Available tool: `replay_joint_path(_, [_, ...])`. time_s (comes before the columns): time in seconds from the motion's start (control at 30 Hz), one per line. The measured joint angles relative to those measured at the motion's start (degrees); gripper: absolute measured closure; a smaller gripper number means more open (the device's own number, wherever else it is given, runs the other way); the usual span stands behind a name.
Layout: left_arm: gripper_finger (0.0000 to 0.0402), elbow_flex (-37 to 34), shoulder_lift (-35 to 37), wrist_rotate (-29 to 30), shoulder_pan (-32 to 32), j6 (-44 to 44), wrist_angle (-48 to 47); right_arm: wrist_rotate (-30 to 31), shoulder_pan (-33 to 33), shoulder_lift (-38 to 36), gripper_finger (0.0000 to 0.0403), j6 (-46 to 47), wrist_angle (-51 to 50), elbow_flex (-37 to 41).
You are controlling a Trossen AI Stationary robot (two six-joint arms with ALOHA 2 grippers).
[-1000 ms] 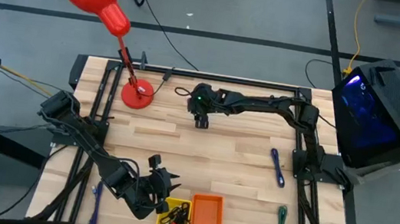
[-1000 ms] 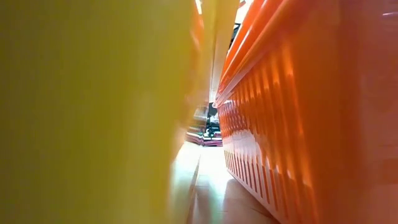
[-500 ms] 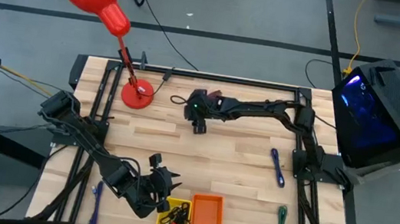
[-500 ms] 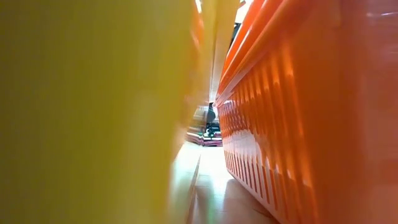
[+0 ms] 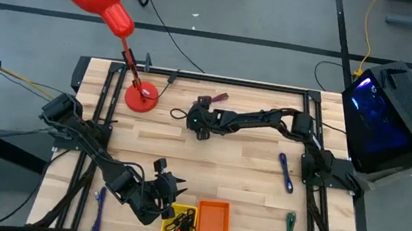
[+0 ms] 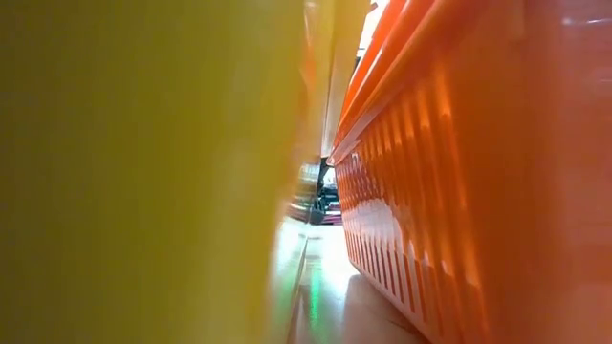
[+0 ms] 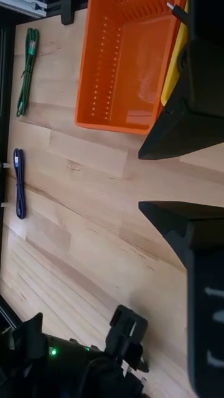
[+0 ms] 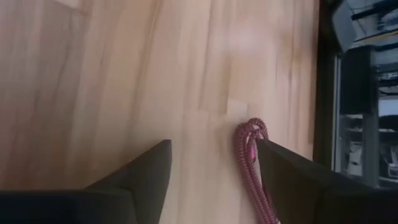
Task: Pick & Place USB Port
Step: Put the black and pink charger cable into the orange bin
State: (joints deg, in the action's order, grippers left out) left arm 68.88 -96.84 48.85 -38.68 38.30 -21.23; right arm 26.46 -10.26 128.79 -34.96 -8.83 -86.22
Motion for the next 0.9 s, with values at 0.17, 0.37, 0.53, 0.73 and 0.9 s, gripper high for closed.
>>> replay_joint_path(0.17, [0.0280,0.00,0.02,-0.01,0.04,-0.01,0.00,-0.38,-0.14,0.11,0.0183,0.08,1.33,0.04])
replay_joint_path(0.37, [0.0280,0.00,0.02,0.01,0.04,-0.04,-0.04,2.23,-0.15,0.13,0.0205,6.35,-0.14,0.07])
replay_joint_path(0.53, [0.0280,0.00,0.04,0.00,0.04,-0.09,-0.08,2.63,-0.29,0.61,0.0208,6.82,0.26,0.09])
replay_joint_path(0.73, [0.0280,0.00,0.04,0.00,0.06,-0.12,-0.09,2.63,-0.62,1.76,0.0209,7.62,2.95,0.00])
replay_joint_path(0.9, [0.0280,0.00,0.04,-0.01,0.26,-0.74,-0.09,2.43,-0.63,2.31,0.0216,7.63,4.90,-0.09])
